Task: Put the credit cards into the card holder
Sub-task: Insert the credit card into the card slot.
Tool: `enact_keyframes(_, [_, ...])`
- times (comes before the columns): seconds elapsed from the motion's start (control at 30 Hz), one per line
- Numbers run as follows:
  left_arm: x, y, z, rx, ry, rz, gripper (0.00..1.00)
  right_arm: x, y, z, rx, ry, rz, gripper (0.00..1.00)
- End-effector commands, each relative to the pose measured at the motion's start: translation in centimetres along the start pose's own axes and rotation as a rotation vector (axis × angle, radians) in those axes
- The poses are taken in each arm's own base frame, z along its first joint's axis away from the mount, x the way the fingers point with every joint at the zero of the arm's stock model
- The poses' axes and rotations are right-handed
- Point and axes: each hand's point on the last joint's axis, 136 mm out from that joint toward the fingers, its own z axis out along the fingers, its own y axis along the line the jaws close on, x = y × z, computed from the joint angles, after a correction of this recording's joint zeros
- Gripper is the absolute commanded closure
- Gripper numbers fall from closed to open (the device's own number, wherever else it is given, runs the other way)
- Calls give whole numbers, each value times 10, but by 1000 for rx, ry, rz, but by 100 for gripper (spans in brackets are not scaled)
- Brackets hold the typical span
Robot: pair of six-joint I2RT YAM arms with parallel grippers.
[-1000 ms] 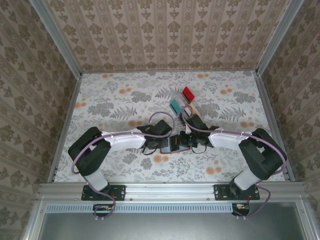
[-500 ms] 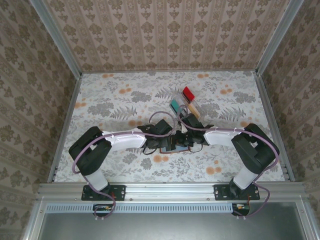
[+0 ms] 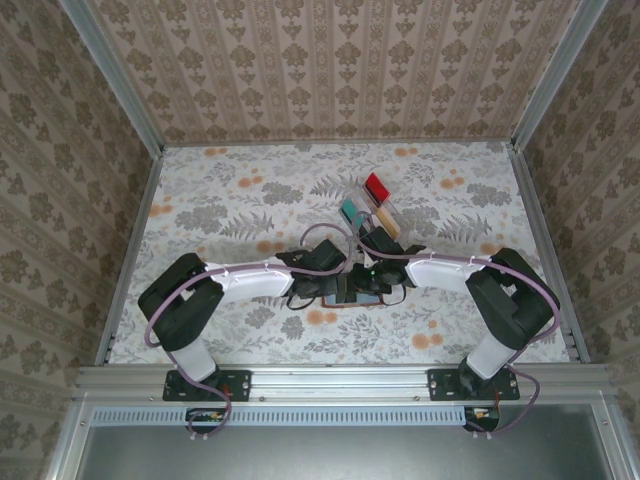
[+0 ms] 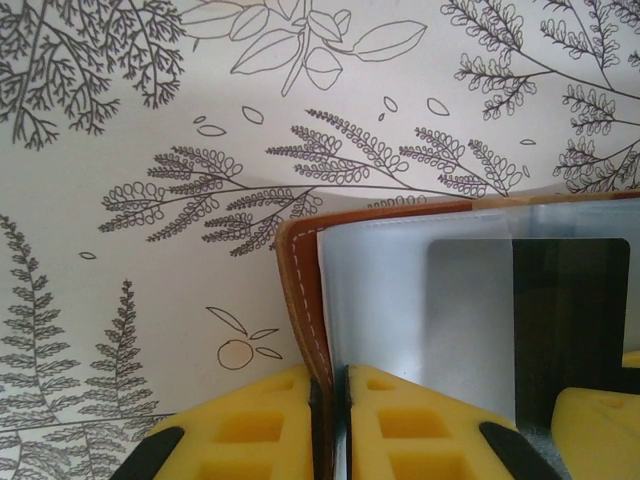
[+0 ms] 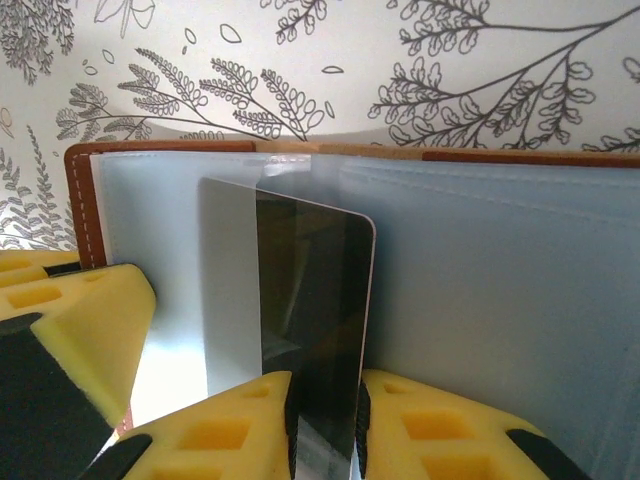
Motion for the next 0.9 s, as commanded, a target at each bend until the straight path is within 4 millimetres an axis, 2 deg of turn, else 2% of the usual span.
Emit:
enact_keyframes(0.0, [18, 17, 9, -58, 53, 13, 86, 8, -12, -4, 70, 25, -4, 76])
enact_keyframes(0.1, [18, 16, 8, -47, 51, 9, 86, 8, -7, -2, 39, 28, -9, 80])
enact_keyframes(0.23, [18, 10, 9, -13, 53, 4, 85, 10, 17, 3, -94, 47, -1, 82])
enact_keyframes(0.33, [18, 5, 9, 20, 47, -10, 82, 10, 25, 7, -124, 60, -5, 83])
enact_keyframes(0.5, [15, 8, 9, 8, 39, -18, 77, 9, 21, 7, -92, 52, -2, 83])
enact_keyframes(0.7, [17, 16, 6, -15, 33, -23, 78, 2, 1, -12, 32, -12, -6, 76])
enact_keyframes(0.77, [17, 18, 6, -18, 33, -25, 79, 1, -2, -14, 42, -17, -5, 71])
enact_keyframes(0.87, [17, 18, 6, -18, 34, -21, 79, 2, -3, -13, 43, -14, 3, 71])
